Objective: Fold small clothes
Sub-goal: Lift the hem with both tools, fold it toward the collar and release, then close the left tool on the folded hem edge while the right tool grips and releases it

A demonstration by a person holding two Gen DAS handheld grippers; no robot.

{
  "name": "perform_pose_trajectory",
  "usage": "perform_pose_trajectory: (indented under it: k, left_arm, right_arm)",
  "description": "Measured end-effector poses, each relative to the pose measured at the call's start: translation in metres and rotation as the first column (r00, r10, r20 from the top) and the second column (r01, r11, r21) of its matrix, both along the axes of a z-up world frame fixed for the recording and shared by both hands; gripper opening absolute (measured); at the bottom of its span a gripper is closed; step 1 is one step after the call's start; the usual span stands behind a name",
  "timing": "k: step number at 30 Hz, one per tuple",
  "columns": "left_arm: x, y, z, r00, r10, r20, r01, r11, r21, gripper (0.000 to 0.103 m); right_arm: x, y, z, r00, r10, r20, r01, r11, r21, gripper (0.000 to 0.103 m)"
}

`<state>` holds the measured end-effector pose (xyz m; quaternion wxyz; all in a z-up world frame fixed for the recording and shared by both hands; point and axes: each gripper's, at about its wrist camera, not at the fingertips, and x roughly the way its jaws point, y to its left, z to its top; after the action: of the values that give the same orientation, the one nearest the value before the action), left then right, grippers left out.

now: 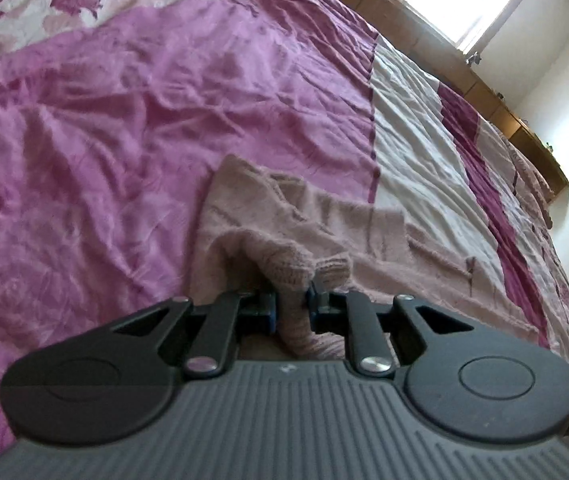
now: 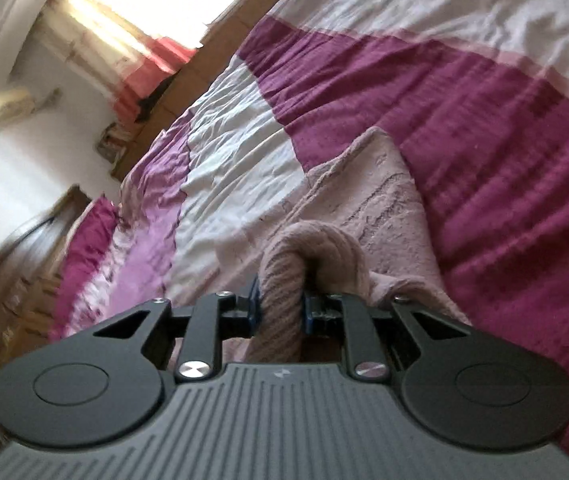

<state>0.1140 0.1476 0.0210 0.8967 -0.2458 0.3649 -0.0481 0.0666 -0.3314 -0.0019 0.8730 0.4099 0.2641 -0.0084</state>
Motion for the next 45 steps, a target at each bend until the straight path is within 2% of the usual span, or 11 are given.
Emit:
perform_pose_trajectory:
  k: [4, 7, 9, 13, 16, 21, 26, 29, 35, 45]
  left_arm:
    - [-0.004, 0.006, 0.005, 1.0, -0.03, -0.007, 0.03, 1.0, 0.002, 0.024]
    - [-0.011, 0.008, 0.016, 0.999, -0.042, -0.01, 0.043, 0.999, 0.033, 0.034]
    - [-0.016, 0.007, 0.024, 0.999, -0.045, -0.013, 0.046, 0.996, 0.077, 0.04]
    - [-0.021, -0.003, 0.041, 0.998, -0.061, 0.006, 0.059, 0.981, 0.182, 0.041]
    - [-0.021, -0.017, 0.051, 0.997, -0.073, 0.014, 0.067, 0.967, 0.245, 0.045]
    - [-0.018, -0.042, 0.057, 0.995, -0.09, 0.03, 0.078, 0.956, 0.283, 0.048]
    - [-0.01, -0.062, 0.044, 0.995, -0.097, -0.035, 0.102, 0.973, 0.206, 0.048]
    - [-0.005, -0.071, 0.036, 0.995, -0.07, -0.072, 0.084, 0.973, 0.213, 0.048]
    - [0.007, -0.078, 0.022, 0.995, -0.012, -0.103, 0.039, 0.964, 0.263, 0.048]
    - [-0.002, -0.086, 0.017, 0.993, 0.055, -0.109, -0.017, 0.945, 0.328, 0.048]
  right_arm:
    - [-0.002, 0.01, 0.013, 0.998, 0.054, -0.025, -0.057, 0.99, -0.126, 0.036]
    - [-0.007, 0.019, 0.028, 0.997, 0.069, -0.045, -0.077, 0.97, -0.231, 0.038]
    - [-0.018, 0.026, 0.041, 0.996, 0.072, -0.052, -0.084, 0.953, -0.29, 0.038]
    - [-0.03, 0.041, 0.066, 0.996, 0.07, -0.05, -0.084, 0.911, -0.404, 0.039]
    - [-0.033, 0.052, 0.079, 0.994, 0.105, -0.038, -0.111, 0.899, -0.423, 0.041]
    - [-0.029, 0.075, 0.08, 0.987, 0.148, -0.057, -0.157, 0.867, -0.474, 0.049]
    - [-0.027, 0.091, 0.071, 0.978, 0.195, -0.08, -0.208, 0.832, -0.515, 0.05]
    - [-0.025, 0.094, 0.065, 0.976, 0.193, -0.098, -0.216, 0.816, -0.536, 0.05]
    - [-0.021, 0.093, 0.052, 0.974, 0.197, -0.112, -0.226, 0.813, -0.536, 0.05]
    - [-0.023, 0.106, 0.053, 0.97, 0.208, -0.129, -0.242, 0.748, -0.618, 0.051]
